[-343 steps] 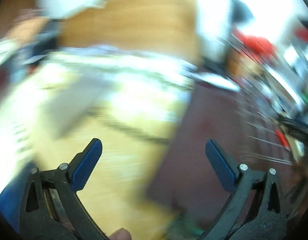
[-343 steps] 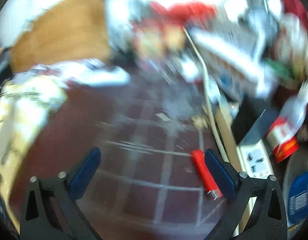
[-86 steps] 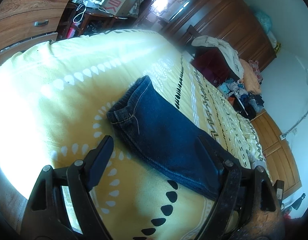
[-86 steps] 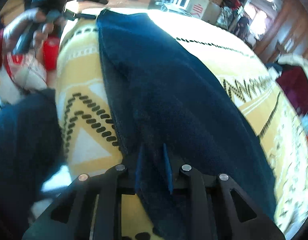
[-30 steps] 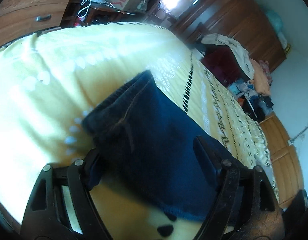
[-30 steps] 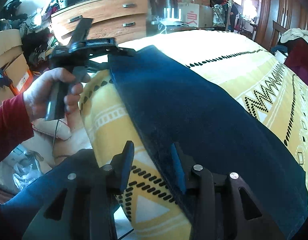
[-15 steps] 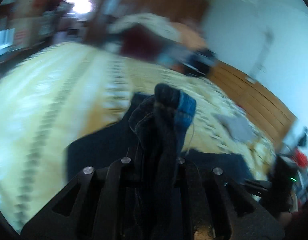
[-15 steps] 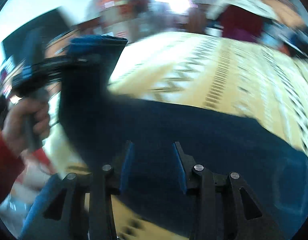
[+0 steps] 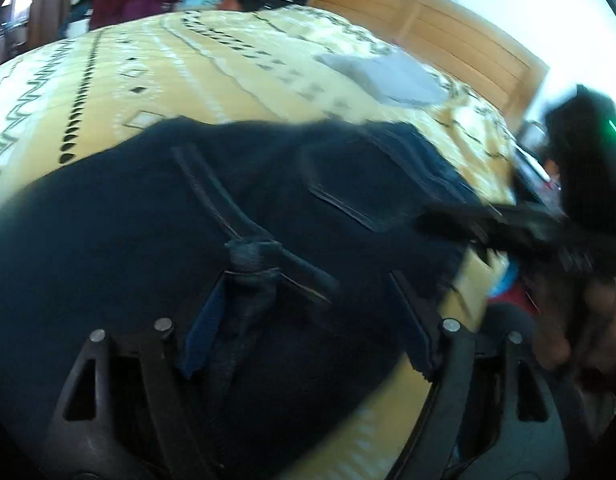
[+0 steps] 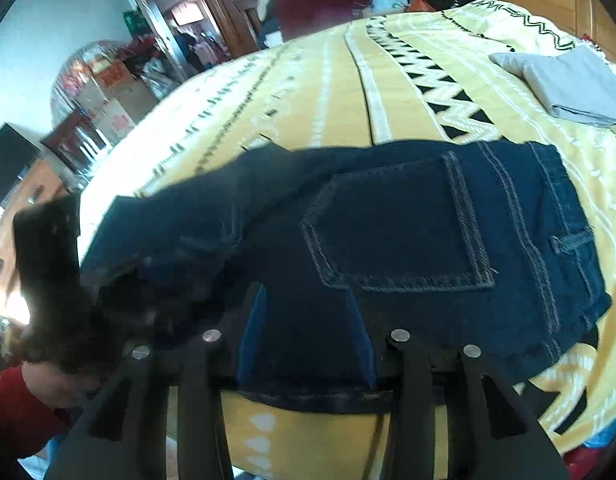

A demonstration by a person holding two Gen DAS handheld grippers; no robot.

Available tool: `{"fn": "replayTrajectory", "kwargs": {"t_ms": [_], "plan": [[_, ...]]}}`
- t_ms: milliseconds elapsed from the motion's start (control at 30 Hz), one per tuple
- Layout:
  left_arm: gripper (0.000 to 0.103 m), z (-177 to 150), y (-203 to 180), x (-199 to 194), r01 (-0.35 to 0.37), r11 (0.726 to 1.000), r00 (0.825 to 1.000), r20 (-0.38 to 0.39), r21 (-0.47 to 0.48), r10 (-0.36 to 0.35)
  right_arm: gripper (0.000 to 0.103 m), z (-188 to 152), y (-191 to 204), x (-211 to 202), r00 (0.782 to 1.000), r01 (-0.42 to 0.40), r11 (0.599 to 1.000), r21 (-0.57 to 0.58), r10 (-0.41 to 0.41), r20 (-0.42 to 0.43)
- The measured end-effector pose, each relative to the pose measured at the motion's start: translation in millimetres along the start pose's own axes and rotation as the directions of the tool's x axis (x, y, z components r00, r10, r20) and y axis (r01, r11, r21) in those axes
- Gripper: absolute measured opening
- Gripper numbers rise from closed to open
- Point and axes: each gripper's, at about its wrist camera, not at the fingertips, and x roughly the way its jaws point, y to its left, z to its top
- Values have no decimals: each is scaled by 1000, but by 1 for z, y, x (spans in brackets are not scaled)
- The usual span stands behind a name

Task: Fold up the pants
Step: 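Grasp the jeans hem with the left tool while the right tool lifts the leg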

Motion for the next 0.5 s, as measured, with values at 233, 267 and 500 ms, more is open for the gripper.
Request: {"fn": "replayTrajectory", "kwargs": {"t_ms": [233, 267, 500], "plan": [[77, -39, 4, -56, 130, 984, 991, -16, -122, -133, 49, 34, 36, 18, 984, -161, 984, -75, 165, 59], [77, -43, 7, -65, 111, 985, 994, -5, -133, -112, 49, 35, 49, 26, 981, -182, 977, -112, 188, 43], [76, -68, 103, -139, -297, 894, 946, 22, -336, 323, 59, 1, 93, 103, 993, -102, 926, -364, 72, -93]]}}
